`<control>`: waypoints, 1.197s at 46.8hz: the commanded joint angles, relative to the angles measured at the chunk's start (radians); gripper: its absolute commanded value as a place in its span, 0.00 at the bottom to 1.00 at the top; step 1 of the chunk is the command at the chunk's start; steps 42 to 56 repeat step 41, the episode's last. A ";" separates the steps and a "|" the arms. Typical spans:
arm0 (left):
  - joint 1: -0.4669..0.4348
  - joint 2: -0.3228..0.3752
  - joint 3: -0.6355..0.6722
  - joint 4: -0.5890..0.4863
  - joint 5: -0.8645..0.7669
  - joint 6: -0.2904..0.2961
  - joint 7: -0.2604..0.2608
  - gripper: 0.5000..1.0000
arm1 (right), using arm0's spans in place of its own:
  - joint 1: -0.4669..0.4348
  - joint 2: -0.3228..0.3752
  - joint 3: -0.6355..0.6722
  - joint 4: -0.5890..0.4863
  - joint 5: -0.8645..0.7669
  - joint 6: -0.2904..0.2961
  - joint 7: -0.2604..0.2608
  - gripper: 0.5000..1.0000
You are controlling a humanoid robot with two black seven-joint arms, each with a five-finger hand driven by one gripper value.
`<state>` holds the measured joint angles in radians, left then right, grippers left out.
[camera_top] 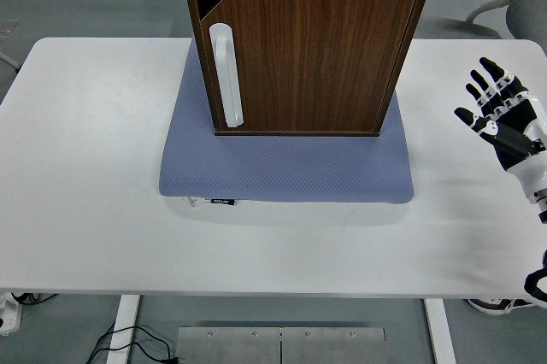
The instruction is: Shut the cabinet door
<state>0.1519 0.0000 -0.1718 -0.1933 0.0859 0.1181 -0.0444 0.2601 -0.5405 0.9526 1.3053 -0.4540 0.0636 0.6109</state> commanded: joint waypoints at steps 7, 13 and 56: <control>0.000 0.000 0.000 0.000 0.000 0.000 0.000 1.00 | -0.051 -0.018 0.028 -0.003 0.003 0.042 0.000 1.00; 0.000 0.000 0.000 0.000 0.000 0.000 0.000 1.00 | -0.081 -0.016 0.066 -0.015 0.005 0.045 0.000 1.00; 0.000 0.000 0.000 0.000 0.000 0.000 0.000 1.00 | -0.133 -0.013 0.089 -0.035 0.057 0.078 0.000 1.00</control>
